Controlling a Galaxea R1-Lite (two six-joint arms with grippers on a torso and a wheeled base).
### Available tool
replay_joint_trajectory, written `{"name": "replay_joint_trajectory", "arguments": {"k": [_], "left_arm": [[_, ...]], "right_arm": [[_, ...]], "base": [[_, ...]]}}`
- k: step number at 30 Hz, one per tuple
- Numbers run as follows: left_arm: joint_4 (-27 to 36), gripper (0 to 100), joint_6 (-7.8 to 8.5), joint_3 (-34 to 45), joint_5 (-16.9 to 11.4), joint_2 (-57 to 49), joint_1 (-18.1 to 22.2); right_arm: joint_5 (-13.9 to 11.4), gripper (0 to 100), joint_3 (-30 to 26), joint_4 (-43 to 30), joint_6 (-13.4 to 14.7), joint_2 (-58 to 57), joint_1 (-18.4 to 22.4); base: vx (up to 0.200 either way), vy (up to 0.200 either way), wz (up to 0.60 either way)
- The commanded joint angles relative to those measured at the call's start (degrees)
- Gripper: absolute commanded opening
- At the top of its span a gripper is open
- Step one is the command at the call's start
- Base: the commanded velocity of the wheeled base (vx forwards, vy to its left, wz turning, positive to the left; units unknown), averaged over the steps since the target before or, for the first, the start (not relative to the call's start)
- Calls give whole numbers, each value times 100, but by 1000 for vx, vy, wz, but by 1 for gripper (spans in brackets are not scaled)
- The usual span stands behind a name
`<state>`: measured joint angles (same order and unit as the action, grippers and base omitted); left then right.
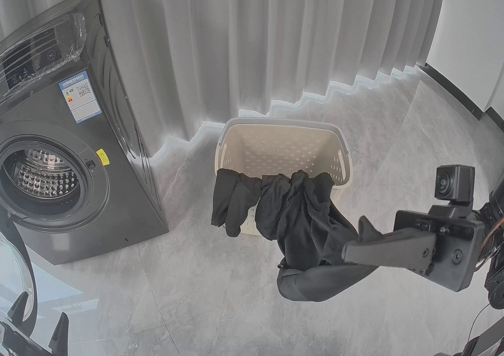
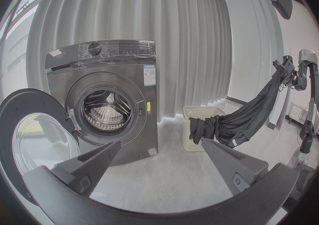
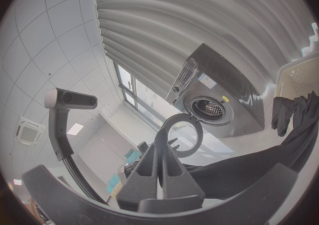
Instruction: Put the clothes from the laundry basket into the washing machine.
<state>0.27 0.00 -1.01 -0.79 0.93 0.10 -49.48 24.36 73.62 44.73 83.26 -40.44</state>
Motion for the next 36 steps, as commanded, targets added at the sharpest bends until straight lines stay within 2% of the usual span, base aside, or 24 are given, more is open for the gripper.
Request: {"name": "replay_joint_trajectory", "arguments": {"k": [1,3,4,5,7,9,11,13,17,18,20,25,28,29,30,31,32,33,34,36], "left_arm": [[0,100,0,92,0,-66,-1],[0,100,0,92,0,-66,-1],[0,100,0,92,0,-66,-1],[0,100,0,92,0,-66,-1],[0,100,0,92,0,-66,-1],[0,100,0,92,0,-66,-1],[0,100,0,92,0,-66,-1],[0,100,0,92,0,-66,-1],[0,100,0,92,0,-66,-1],[0,100,0,92,0,-66,-1],[0,100,0,92,0,-66,-1],[0,100,0,92,0,-66,-1],[0,100,0,92,0,-66,-1],[0,100,0,92,0,-66,-1],[8,100,0,92,0,-66,-1],[8,100,0,92,0,-66,-1],[0,100,0,92,0,-66,-1],[0,100,0,92,0,-66,-1],[0,100,0,92,0,-66,-1],[0,100,0,92,0,-66,-1]], "right_arm": [[0,0,553,-225,-8,437,-43],[9,0,904,-436,-8,612,1],[9,0,904,-436,-8,612,1],[26,0,1238,-594,-25,814,80],[44,0,1537,-691,-96,1008,273],[44,0,1537,-691,-96,1008,273],[132,0,1915,-884,-122,1236,669],[184,0,2003,-928,-122,1315,836],[246,0,2099,-990,-280,1579,1504],[255,0,2099,-990,-289,1588,1521],[439,0,2091,-999,-465,1737,1820],[817,0,2187,-1095,-755,1869,1873],[1178,0,2346,-1508,-1089,1913,1864],[1178,0,2346,-1508,-1089,1913,1864],[1784,0,2469,-1807,-1722,2019,1776],[1784,0,2469,-1807,-1722,2019,1776],[2232,0,2460,-1790,-2144,2071,1583],[2347,0,2442,-1790,-2152,2045,1381],[2355,0,2442,-1790,-2126,2027,1266],[2364,0,2398,-1781,-1924,1764,853]], "base": [[0,0,0],[0,0,0],[0,0,0],[0,0,0],[0,0,0],[0,0,0],[0,0,0],[0,0,0],[0,0,0],[0,0,0],[0,0,0],[0,0,0],[0,0,0],[0,0,0],[0,0,0],[0,0,0],[0,0,0],[0,0,0],[0,0,0],[0,0,0]]}}
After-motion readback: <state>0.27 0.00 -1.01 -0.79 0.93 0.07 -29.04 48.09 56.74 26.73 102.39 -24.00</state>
